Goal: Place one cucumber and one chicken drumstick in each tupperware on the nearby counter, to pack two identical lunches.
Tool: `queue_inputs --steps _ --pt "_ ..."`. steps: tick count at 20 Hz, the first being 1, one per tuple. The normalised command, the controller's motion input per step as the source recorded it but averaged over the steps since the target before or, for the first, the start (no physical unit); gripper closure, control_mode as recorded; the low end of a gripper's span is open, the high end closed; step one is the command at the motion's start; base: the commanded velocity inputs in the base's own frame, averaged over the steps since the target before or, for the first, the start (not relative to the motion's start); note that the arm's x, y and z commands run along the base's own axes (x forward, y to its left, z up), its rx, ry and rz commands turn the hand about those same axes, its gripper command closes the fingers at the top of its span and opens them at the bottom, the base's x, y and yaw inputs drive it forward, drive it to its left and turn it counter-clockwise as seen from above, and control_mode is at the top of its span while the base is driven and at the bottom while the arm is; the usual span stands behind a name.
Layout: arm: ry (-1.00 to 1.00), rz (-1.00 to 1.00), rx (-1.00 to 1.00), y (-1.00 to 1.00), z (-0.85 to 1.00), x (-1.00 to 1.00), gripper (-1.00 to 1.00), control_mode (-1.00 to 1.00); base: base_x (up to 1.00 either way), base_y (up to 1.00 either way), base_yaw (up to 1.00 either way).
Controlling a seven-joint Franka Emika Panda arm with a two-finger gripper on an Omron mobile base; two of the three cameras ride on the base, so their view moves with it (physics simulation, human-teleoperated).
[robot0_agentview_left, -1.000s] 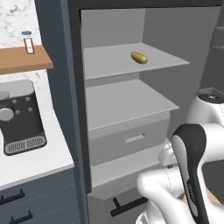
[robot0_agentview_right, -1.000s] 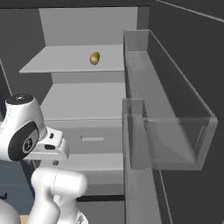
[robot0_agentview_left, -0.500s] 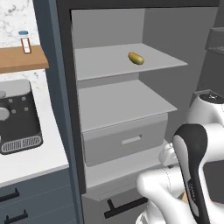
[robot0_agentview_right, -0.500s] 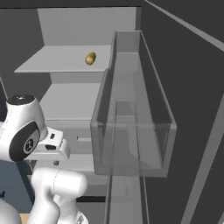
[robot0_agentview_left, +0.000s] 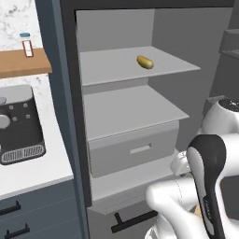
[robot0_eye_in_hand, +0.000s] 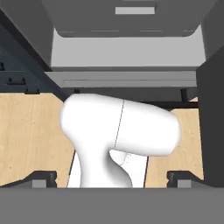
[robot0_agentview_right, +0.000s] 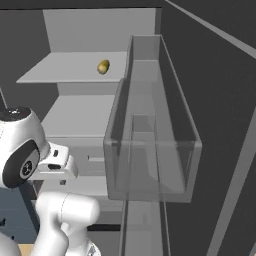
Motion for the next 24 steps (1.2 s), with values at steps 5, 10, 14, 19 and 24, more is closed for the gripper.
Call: queue_inputs --steps 5,10,14,19,24 --pt "-0.5 0.07 -0.03 0.03 0.8 0.0 -1.0 -1.0 0.0 0.0 0.0" --pt "-0.53 0.04 -0.03 0.03 0.87 0.02 -1.0 -1.0 0.0 0.0 0.0" --pt "-0.35 -0.02 0.04 -0.03 0.99 0.37 -1.0 -1.0 0.0 0.0 0.0" --pt "-0.16 -0.11 0.11 0.0 1.0 0.54 -1.0 -1.0 0.0 0.0 0.0" --pt "-0.02 -0.16 0.07 0.0 0.99 0.6 -1.0 -1.0 0.0 0.0 0.0"
